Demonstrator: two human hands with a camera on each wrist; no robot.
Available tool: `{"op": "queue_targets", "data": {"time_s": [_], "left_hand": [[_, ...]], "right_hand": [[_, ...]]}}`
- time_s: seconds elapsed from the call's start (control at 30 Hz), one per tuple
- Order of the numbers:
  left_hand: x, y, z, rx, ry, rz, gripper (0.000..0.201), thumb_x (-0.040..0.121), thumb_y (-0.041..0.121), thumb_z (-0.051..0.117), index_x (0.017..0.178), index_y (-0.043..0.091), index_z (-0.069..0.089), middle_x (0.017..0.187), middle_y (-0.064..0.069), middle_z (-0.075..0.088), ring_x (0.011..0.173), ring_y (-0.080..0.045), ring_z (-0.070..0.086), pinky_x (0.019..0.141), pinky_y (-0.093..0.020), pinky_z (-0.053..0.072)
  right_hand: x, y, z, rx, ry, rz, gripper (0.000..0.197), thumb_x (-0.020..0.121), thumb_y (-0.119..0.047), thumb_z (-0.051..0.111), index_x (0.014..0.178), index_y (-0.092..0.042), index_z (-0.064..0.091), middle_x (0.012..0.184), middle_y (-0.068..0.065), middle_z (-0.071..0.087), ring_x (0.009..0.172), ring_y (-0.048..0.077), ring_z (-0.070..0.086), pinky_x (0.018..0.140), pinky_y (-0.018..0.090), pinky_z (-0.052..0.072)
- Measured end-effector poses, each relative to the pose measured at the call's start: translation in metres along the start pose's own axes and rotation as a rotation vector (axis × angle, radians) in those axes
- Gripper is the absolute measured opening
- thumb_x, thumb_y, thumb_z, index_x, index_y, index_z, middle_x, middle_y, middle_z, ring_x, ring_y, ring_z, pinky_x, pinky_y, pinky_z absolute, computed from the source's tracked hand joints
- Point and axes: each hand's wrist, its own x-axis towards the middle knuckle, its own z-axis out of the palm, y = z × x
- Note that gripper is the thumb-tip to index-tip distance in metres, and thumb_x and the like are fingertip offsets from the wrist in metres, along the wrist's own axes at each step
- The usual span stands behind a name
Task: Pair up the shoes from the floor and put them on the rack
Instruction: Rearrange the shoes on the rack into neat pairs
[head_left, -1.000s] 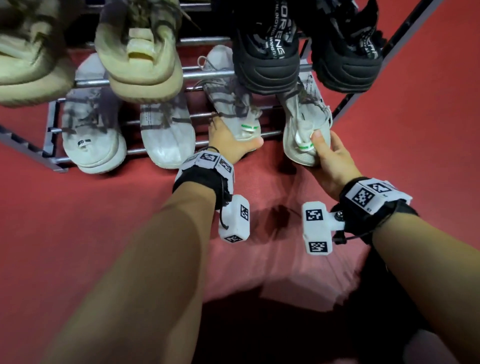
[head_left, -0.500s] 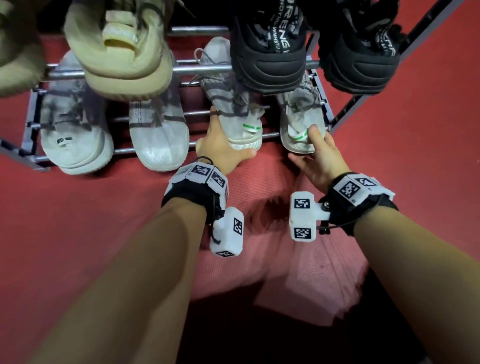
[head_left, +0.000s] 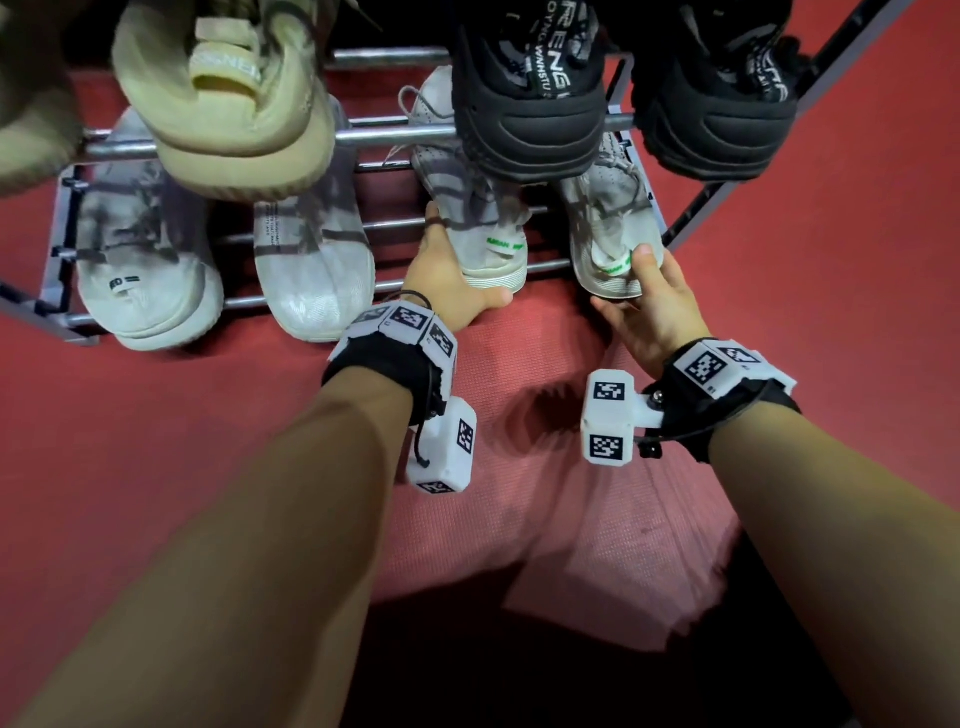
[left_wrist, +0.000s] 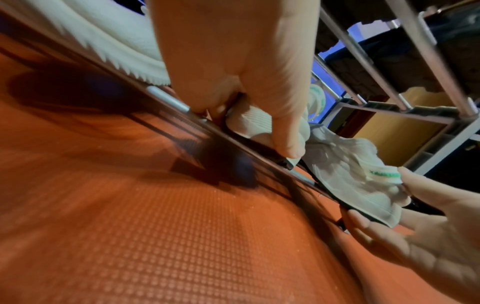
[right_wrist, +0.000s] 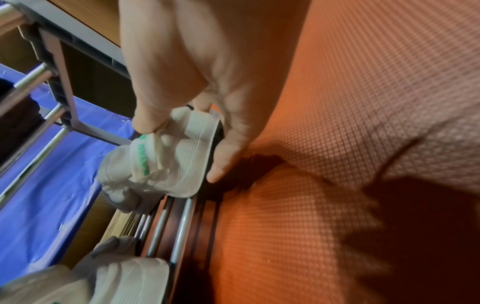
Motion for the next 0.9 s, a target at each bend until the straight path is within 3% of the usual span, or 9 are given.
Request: {"op": "queue_targets", "data": {"time_s": [0.23,0.33,0.5,0.63,0.73,0.8,0.9], "left_hand": [[-0.003,0.002,-0.002,0.009,0.019,-0.013,0.094,0.061,0.022,0.084,0.137,0.012,0.031,0.133,-0.004,0.050,0.120,-0.019,0.051,0.096,-0.020,0.037],[-0.007,0.003,-0.004,-0.023,0.028,0.001,0.092,0.062,0.020,0.084,0.137,0.013,0.032,0.132,-0.004,0.051,0.119,-0.019,0.052,0.096,-0.021,0.038],[-0.010,0.004,-0.003,-0.022,0.005,0.014,0.090,0.065,0.021,0.082,0.138,0.015,0.030,0.130,0.002,0.051,0.112,-0.010,0.051,0.088,-0.016,0.035],[-0.009,0.004,-0.003,-0.004,0.010,-0.005,0.087,0.064,0.022,0.083,0.135,0.013,0.034,0.128,0.000,0.054,0.112,-0.013,0.053,0.088,-0.018,0.036],[-0.011,0.010,-0.006,0.035,-0.011,-0.006,0.085,0.067,0.021,0.082,0.136,0.013,0.034,0.124,0.005,0.053,0.103,-0.005,0.047,0.084,-0.014,0.033],[-0.013,0.012,-0.006,0.041,-0.006,-0.009,0.085,0.068,0.021,0.082,0.137,0.013,0.034,0.123,0.006,0.053,0.101,-0.006,0.048,0.082,-0.013,0.033],[-0.015,0.015,-0.004,0.038,0.006,-0.026,0.084,0.068,0.021,0.081,0.137,0.013,0.033,0.130,-0.001,0.054,0.114,-0.015,0.053,0.085,-0.016,0.034]], "right_hand": [[0.000,-0.007,0.000,-0.034,-0.029,0.038,0.038,0.099,-0.032,0.045,0.135,-0.021,0.042,0.107,-0.006,0.062,0.092,0.010,0.063,0.072,0.024,0.057],[0.000,-0.010,0.001,-0.052,-0.032,0.040,0.041,0.099,-0.034,0.045,0.137,-0.021,0.040,0.113,-0.003,0.060,0.094,0.012,0.063,0.074,0.026,0.057],[0.005,-0.009,0.001,-0.051,-0.039,0.047,0.043,0.098,-0.034,0.045,0.139,-0.022,0.039,0.122,0.000,0.059,0.096,0.014,0.064,0.074,0.027,0.058],[0.007,-0.009,0.002,-0.055,-0.039,0.055,0.044,0.098,-0.036,0.044,0.140,-0.024,0.037,0.128,0.000,0.057,0.104,0.016,0.062,0.070,0.027,0.057],[0.007,-0.013,0.005,-0.074,-0.018,0.101,0.050,0.097,-0.040,0.043,0.144,-0.026,0.030,0.136,0.000,0.051,0.111,0.019,0.058,0.064,0.030,0.055],[0.009,-0.014,0.004,-0.048,-0.024,0.113,0.051,0.097,-0.035,0.043,0.145,-0.025,0.029,0.135,0.002,0.051,0.107,0.019,0.058,0.059,0.028,0.056],[0.010,-0.014,0.001,-0.029,-0.045,0.088,0.048,0.097,-0.023,0.044,0.143,-0.023,0.033,0.131,0.004,0.055,0.099,0.017,0.061,0.058,0.024,0.056]]}}
